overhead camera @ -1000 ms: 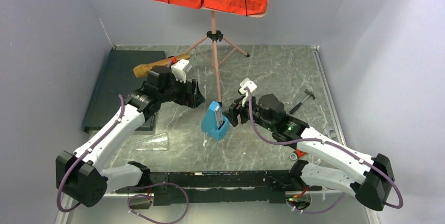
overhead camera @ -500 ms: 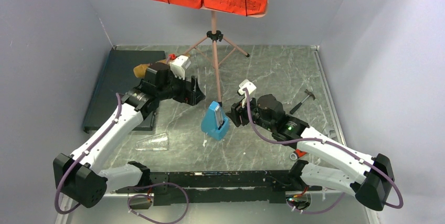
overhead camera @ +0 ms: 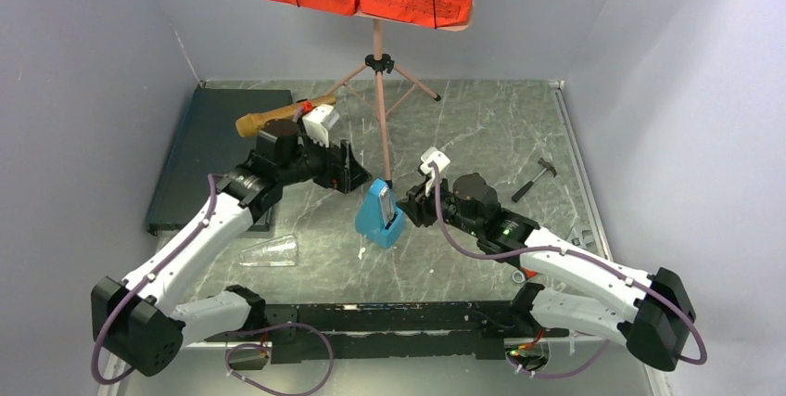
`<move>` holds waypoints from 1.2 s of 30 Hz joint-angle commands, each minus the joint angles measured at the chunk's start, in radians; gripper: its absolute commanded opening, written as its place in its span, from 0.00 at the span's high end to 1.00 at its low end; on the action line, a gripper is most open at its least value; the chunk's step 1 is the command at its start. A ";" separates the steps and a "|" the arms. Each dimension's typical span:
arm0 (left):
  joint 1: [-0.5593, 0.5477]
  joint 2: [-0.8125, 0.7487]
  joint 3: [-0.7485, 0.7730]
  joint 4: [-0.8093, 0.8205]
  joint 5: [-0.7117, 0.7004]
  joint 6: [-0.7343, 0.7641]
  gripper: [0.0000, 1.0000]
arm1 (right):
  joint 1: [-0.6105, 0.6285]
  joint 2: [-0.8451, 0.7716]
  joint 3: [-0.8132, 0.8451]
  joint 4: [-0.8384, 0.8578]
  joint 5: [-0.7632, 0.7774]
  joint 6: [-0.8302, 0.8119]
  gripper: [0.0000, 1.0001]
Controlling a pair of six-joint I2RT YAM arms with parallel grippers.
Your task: Pack up the instrument practice props
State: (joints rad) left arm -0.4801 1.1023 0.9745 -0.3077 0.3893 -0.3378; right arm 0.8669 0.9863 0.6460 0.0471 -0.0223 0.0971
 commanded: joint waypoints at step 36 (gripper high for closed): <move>-0.128 0.183 0.085 0.050 0.020 -0.105 0.13 | 0.011 0.094 -0.078 0.326 -0.087 0.043 0.82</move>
State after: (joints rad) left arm -0.5976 1.2804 1.0203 -0.2710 0.4194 -0.4252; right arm 0.8726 1.1015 0.5636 0.3088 -0.0803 0.1360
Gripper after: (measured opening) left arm 0.874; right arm 0.188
